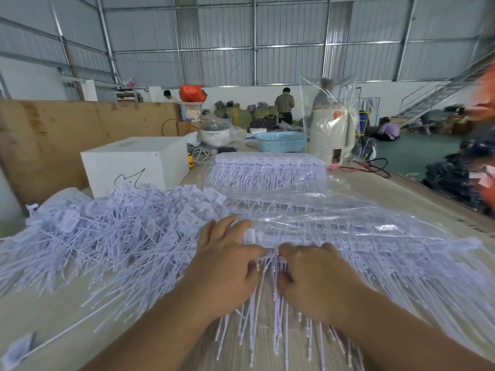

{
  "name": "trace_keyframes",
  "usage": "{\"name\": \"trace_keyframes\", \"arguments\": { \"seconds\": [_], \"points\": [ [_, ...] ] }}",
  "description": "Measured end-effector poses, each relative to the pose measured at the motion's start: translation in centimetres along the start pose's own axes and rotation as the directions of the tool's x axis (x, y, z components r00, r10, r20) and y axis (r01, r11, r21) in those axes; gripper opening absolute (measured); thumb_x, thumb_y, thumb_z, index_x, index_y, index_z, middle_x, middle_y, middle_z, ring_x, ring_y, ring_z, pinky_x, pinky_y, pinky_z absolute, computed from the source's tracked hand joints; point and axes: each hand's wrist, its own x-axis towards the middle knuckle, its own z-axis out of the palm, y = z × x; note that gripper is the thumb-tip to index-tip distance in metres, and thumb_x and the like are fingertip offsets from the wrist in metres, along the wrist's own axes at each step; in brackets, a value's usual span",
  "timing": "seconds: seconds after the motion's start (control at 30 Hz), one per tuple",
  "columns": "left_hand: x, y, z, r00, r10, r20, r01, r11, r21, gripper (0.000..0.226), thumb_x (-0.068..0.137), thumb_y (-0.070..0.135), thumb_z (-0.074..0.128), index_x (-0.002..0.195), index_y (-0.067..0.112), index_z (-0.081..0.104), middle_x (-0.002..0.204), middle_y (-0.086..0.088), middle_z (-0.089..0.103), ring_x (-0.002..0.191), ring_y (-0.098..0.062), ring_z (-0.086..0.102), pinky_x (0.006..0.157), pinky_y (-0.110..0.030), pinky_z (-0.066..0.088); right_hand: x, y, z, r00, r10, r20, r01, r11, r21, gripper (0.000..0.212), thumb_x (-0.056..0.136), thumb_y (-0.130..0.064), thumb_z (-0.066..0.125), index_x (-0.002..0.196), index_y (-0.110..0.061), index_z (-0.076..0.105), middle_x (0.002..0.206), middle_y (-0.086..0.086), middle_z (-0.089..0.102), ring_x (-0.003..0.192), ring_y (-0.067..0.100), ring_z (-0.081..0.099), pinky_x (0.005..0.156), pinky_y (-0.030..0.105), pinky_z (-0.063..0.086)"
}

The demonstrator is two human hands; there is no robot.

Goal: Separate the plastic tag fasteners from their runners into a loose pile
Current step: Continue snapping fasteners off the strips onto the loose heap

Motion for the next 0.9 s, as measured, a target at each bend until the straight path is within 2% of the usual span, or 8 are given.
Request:
{"name": "trace_keyframes", "arguments": {
  "seconds": [0.07, 0.13, 0.23, 0.37, 0.43, 0.53, 0.7, 0.9],
  "points": [
    [0.1, -0.1, -0.3, 0.998, -0.048, -0.044, 0.05, 0.998, 0.035, 0.031, 0.099, 0.041, 0.041, 0.119, 0.041, 0.065, 0.156, 0.011, 0.026, 0.14, -0.011, 0.003, 0.117, -0.039, -0.004, 0.0, -0.1, 0.0, 1.0, 0.008, 0.004, -0.008, 1.0, 0.0, 0.019, 0.093, -0.04, 0.037, 0.103, -0.024, 0.041, 0.078, -0.002, 0.058, 0.078, 0.025, 0.055, 0.094, 0.038, 0.033],
    [0.2, -0.2, -0.5, 0.994, -0.088, -0.068, 0.092, 0.994, 0.059, 0.034, 0.1, 0.042, 0.036, 0.117, 0.04, 0.066, 0.155, 0.012, 0.027, 0.139, -0.014, 0.006, 0.116, -0.039, -0.002, -0.1, 0.0, 0.0, 0.999, 0.03, -0.018, -0.03, 0.999, 0.022, 0.023, 0.093, -0.04, 0.039, 0.11, -0.024, 0.039, 0.071, -0.006, 0.05, 0.07, 0.021, 0.044, 0.085, 0.035, 0.031],
    [0.2, -0.6, -0.6, 0.99, -0.123, -0.063, 0.128, 0.988, 0.09, 0.033, 0.101, 0.04, 0.035, 0.122, 0.041, 0.061, 0.155, 0.011, 0.025, 0.139, -0.014, 0.007, 0.115, -0.038, -0.002, 0.0, 0.0, -0.4, 0.997, 0.077, -0.009, -0.077, 0.996, 0.049, 0.047, 0.094, -0.042, 0.042, 0.135, -0.022, 0.029, 0.079, -0.005, 0.056, 0.076, 0.022, 0.044, 0.083, 0.033, 0.028],
    [0.1, -1.2, -0.3, 0.988, -0.153, -0.024, 0.154, 0.982, 0.11, 0.033, 0.1, 0.036, 0.039, 0.13, 0.042, 0.051, 0.152, 0.011, 0.024, 0.139, -0.012, 0.003, 0.114, -0.037, -0.005, -0.1, 0.2, -1.1, 0.995, 0.092, 0.025, -0.093, 0.994, 0.061, 0.044, 0.094, -0.043, 0.043, 0.133, -0.024, 0.037, 0.097, 0.001, 0.065, 0.084, 0.024, 0.049, 0.08, 0.032, 0.028],
    [0.1, -1.5, -0.3, 0.986, -0.163, -0.023, 0.164, 0.98, 0.116, 0.037, 0.099, 0.034, 0.04, 0.134, 0.043, 0.046, 0.153, 0.01, 0.021, 0.14, -0.012, 0.001, 0.115, -0.038, -0.005, -0.1, 0.4, -1.3, 0.994, 0.107, 0.037, -0.11, 0.99, 0.087, 0.046, 0.093, -0.041, 0.044, 0.136, -0.025, 0.037, 0.093, -0.002, 0.064, 0.087, 0.023, 0.054, 0.079, 0.031, 0.028],
    [0.4, -2.2, -0.2, 0.983, -0.182, -0.017, 0.182, 0.973, 0.139, 0.042, 0.1, 0.032, 0.039, 0.141, 0.044, 0.038, 0.159, 0.006, 0.013, 0.144, -0.015, -0.002, 0.117, -0.04, -0.005, -0.1, 0.3, -1.3, 0.991, 0.107, 0.076, -0.113, 0.991, 0.072, 0.05, 0.093, -0.039, 0.043, 0.14, -0.025, 0.031, 0.075, -0.007, 0.058, 0.076, 0.02, 0.05, 0.085, 0.033, 0.032],
    [0.6, -2.5, 0.1, 0.976, -0.215, 0.033, 0.207, 0.964, 0.167, 0.041, 0.103, 0.04, 0.03, 0.143, 0.044, 0.034, 0.164, 0.001, -0.003, 0.148, -0.019, -0.013, 0.117, -0.044, -0.011, -0.4, 0.3, -1.7, 0.99, 0.132, 0.057, -0.137, 0.987, 0.082, 0.047, 0.092, -0.039, 0.047, 0.135, -0.027, 0.036, 0.087, -0.004, 0.061, 0.079, 0.02, 0.047, 0.076, 0.03, 0.027],
    [0.7, -2.5, 0.0, 0.976, -0.211, 0.051, 0.205, 0.973, 0.107, 0.044, 0.101, 0.049, 0.025, 0.144, 0.045, 0.035, 0.164, 0.002, -0.007, 0.148, -0.017, -0.018, 0.117, -0.043, -0.016, -0.5, 0.5, -1.5, 0.988, 0.124, -0.087, -0.116, 0.989, 0.095, 0.03, 0.09, -0.019, 0.047, 0.119, -0.027, 0.043, 0.064, -0.01, 0.046, 0.056, 0.012, 0.042, 0.077, 0.03, 0.031]
  ]
}}
